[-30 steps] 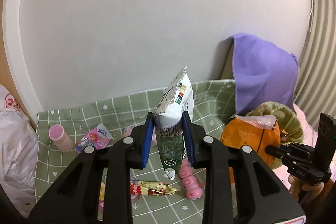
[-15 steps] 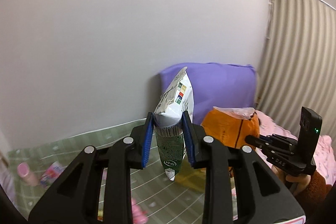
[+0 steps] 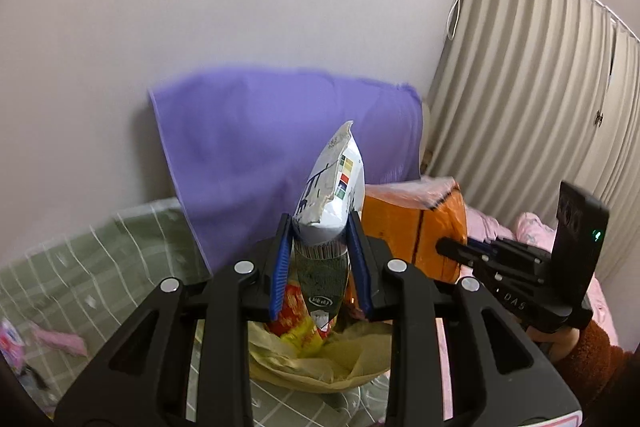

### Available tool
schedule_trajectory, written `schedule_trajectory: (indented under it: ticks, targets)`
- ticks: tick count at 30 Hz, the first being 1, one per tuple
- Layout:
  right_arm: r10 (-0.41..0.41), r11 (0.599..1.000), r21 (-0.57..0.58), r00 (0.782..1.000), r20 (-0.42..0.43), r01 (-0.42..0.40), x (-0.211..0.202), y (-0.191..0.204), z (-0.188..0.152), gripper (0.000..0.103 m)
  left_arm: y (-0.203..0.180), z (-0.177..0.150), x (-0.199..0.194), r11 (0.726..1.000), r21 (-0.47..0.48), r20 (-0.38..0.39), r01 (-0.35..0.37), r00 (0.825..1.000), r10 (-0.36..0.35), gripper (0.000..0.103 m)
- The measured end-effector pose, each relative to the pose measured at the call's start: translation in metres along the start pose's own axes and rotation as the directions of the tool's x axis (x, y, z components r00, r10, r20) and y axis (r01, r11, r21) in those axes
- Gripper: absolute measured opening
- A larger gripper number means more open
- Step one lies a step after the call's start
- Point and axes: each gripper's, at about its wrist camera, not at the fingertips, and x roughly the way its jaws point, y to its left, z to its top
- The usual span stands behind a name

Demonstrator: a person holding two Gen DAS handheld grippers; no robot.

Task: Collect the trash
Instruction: 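Carry the milk carton and orange bag with both tools over the trash bag, then open both tools to drop the carton and orange bag into the trash bag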

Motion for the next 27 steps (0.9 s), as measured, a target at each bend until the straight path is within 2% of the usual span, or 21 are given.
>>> schedule_trajectory:
  ticks: [4, 7, 12, 16, 20, 27]
  targets:
    - [0.033, 0.999, -0.022, 0.996, -0.085, -0.035, 0.036, -0.001, -0.012, 0.014, 0.013, -0.035, 0.039, 0.999, -0.038, -0.120, -0.021, 0.993, 0.016, 0.026]
    - [0.040, 0.997, -0.065, 0.988, -0.149, -0.050, 0.063, 0.004, -0.025, 0.014, 0.023, -0.060, 0.067, 0.996, -0.069, -0.204, -0.047, 0.978, 0.032, 0.026]
    - [0.030, 0.991, -0.125, 0.980, -0.198, -0.056, 0.087, 0.002, -0.037, 0.014, 0.027, -0.094, 0.094, 0.995, -0.063, -0.266, -0.075, 0.962, 0.055, 0.026]
    - [0.023, 0.991, -0.127, 0.975, -0.223, -0.052, 0.098, -0.005, -0.041, 0.014, 0.023, -0.103, 0.109, 0.996, -0.039, -0.284, -0.081, 0.957, 0.067, 0.026]
    - [0.000, 0.988, -0.149, 0.970, -0.242, -0.037, 0.102, -0.006, -0.044, 0.014, 0.019, -0.095, 0.114, 0.996, -0.025, -0.282, -0.080, 0.957, 0.070, 0.026]
    - [-0.027, 0.996, -0.084, 0.971, -0.236, 0.007, 0.097, -0.017, -0.041, 0.015, 0.012, -0.085, 0.113, 0.997, -0.002, -0.291, -0.083, 0.954, 0.079, 0.026]
